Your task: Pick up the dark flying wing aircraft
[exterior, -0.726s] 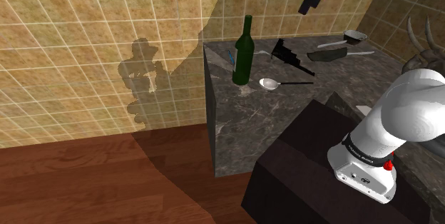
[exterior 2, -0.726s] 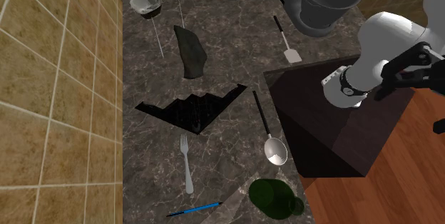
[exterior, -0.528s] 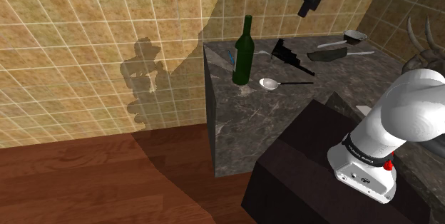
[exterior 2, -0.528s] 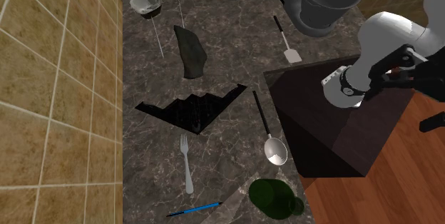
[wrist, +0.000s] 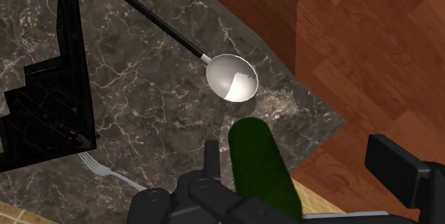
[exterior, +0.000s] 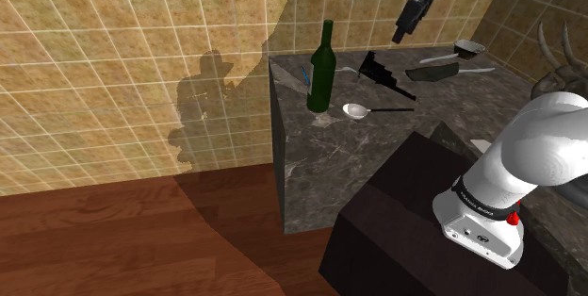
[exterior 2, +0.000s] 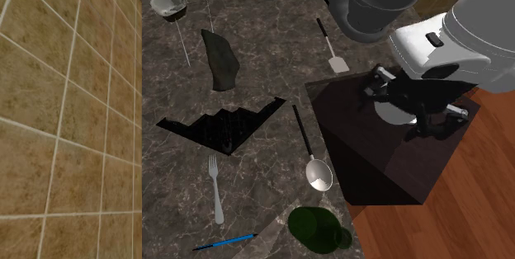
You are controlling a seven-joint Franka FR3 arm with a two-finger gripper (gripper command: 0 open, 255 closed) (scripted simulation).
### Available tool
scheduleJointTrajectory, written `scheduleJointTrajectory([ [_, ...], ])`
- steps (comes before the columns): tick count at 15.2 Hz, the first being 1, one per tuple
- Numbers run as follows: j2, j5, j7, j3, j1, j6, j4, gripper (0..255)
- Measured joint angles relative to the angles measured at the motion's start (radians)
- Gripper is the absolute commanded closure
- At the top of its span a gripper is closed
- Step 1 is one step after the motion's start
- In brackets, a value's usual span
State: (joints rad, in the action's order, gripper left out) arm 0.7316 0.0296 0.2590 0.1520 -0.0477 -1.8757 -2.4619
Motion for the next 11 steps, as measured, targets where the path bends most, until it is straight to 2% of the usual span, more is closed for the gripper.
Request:
scheduleJointTrajectory([
  [4,-0.062,0.030,0.071,0.070,-0.023,-0.093,-0.048,0],
  [11,-0.238,0.057,0.209,0.203,-0.049,-0.245,-0.054,0],
])
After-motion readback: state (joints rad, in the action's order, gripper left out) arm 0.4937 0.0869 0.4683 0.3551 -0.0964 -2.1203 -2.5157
